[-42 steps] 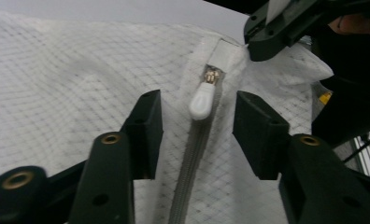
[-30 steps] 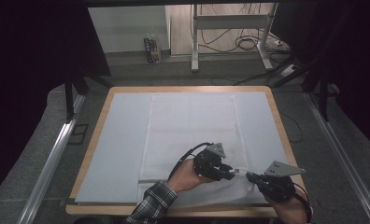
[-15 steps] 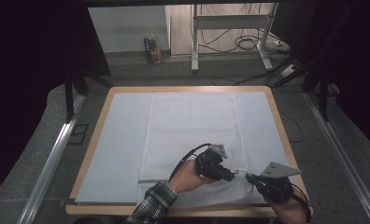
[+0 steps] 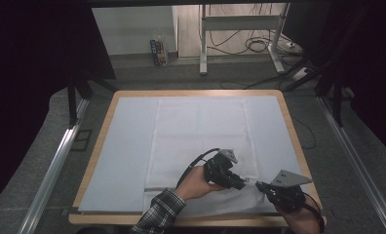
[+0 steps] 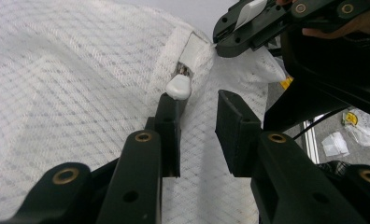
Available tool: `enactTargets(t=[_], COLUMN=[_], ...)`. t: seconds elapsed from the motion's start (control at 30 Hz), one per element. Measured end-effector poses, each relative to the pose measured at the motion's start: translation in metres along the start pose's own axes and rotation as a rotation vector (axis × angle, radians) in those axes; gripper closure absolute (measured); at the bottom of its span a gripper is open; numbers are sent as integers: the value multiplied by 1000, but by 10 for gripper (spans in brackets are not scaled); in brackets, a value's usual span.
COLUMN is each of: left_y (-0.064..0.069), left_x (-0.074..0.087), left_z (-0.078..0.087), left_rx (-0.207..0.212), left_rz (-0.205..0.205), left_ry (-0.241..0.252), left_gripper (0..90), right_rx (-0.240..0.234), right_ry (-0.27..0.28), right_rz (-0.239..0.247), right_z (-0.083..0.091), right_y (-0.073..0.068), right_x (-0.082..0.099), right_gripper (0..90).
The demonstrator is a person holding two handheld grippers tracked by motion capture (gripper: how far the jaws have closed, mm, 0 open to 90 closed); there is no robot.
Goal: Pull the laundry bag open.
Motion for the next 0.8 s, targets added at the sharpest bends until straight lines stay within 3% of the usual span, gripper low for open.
enactTargets(t=[0.47,0.8], left_y=[-8,-3], left_x=[0,-2], left_z=[1,1], left_rx=[-41,-11], left_rz=[31,18], left_ry=[7,-11], left_gripper=[659,723], right_rx=[-3,11], right_ry=[7,-6], right_rz=[13,21], right_z=[1,0], right_y=[-1,0], right_x=[-1,0], right_gripper=[868,867])
Point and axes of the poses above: each handheld gripper's, and its own axes: z roughly backward along the jaws, x roughly out of its underside, y roughly to its right, the point moved 8 cm from there along -z, roughly forward along the jaws, and after that the axes turned 10 degrees about -z, right-handed, at the moved point
